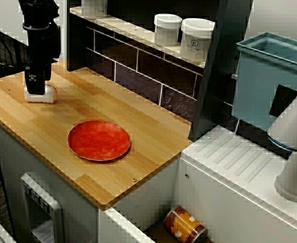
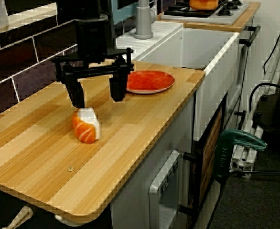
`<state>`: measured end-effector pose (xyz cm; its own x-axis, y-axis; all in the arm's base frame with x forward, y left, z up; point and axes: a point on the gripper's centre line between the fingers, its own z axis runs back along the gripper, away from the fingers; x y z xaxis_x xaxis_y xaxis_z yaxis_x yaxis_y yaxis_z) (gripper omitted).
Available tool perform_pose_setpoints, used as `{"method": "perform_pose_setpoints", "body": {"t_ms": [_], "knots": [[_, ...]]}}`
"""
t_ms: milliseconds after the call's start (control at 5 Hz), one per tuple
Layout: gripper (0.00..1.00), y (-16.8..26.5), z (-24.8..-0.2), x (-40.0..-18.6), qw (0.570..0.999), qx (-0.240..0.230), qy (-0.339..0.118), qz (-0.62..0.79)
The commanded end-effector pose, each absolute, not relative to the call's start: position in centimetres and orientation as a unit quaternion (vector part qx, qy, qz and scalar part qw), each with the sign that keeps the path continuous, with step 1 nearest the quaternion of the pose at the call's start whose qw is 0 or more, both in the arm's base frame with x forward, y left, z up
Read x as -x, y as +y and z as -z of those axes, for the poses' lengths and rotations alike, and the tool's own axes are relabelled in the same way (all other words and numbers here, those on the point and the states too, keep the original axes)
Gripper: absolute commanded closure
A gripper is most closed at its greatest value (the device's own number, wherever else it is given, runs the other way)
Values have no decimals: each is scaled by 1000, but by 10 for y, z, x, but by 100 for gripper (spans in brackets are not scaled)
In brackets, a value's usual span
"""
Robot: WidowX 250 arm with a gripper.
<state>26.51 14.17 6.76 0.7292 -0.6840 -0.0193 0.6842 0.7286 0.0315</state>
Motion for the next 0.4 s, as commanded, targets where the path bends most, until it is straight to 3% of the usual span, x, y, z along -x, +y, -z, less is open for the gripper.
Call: {"method": "perform_pose_setpoints", "body": {"t_ms": [0, 200], "knots": [[0, 159, -94, -275, 936, -25, -19, 352], [0, 160, -93, -274, 936, -29, -19, 351]]}}
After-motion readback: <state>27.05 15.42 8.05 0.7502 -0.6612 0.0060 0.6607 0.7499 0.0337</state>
